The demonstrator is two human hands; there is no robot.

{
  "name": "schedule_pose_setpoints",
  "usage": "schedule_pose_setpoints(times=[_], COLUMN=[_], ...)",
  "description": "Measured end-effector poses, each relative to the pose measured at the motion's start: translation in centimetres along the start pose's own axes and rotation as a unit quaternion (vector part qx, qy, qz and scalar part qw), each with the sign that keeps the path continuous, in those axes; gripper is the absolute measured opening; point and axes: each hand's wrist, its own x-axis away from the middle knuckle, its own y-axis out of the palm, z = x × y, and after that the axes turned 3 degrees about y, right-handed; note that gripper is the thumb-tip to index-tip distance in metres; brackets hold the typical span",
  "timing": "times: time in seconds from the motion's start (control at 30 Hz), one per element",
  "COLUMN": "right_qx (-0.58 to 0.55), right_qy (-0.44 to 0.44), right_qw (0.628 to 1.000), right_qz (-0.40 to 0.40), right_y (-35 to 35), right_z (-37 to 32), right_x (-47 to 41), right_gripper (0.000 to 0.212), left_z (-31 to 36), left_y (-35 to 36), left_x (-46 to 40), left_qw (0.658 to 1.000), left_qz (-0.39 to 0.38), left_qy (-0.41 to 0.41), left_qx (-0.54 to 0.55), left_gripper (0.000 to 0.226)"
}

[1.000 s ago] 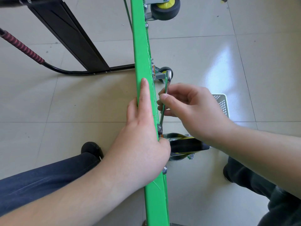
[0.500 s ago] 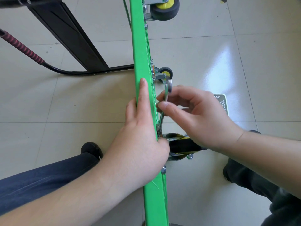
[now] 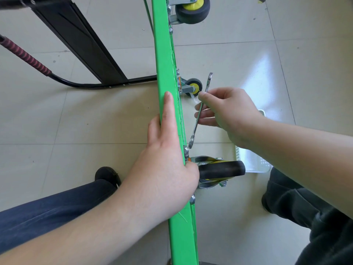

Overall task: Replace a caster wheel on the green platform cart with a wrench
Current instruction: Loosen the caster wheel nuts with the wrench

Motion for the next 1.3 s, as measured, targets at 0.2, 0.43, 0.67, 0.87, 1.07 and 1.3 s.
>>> schedule_pose_setpoints(times=[0.2,0.43,0.67,0.87,1.07,1.3], right_qx=[0.007,0.014,0.018,0.049,0.068,0.131], right_qy=[0.051,0.069,0.047,-0.035,-0.121,-0.223], right_qw=[0.999,0.997,0.998,0.997,0.986,0.958], right_qz=[-0.014,-0.031,-0.045,-0.053,-0.091,-0.128], right_y=[0.3,0.7,1.1,1.2,0.4,-0.6], right_z=[0.8,1.3,1.2,0.5,0.3,1.6], right_x=[-0.7,-0.7,-0.2,1.3,3.5,5.7], right_gripper=[0.022,0.021,0.018,0.014,0.009,0.021], left_z=[0.0,0.0,0.0,-0.1,0.0,0.0], left_y=[0.0,-0.1,0.0,0.2,0.0,0.0], left_x=[0.0,0.1,0.1,0.0,0.1,0.0], left_qw=[1.000,1.000,1.000,1.000,1.000,1.000], left_qz=[-0.001,-0.003,-0.002,-0.002,0.000,0.005], left_qy=[0.003,-0.001,-0.003,-0.008,-0.008,-0.004], left_qx=[0.002,-0.018,-0.023,-0.027,-0.016,-0.005], left_gripper=[0.119,0.118,0.118,0.119,0.119,0.119])
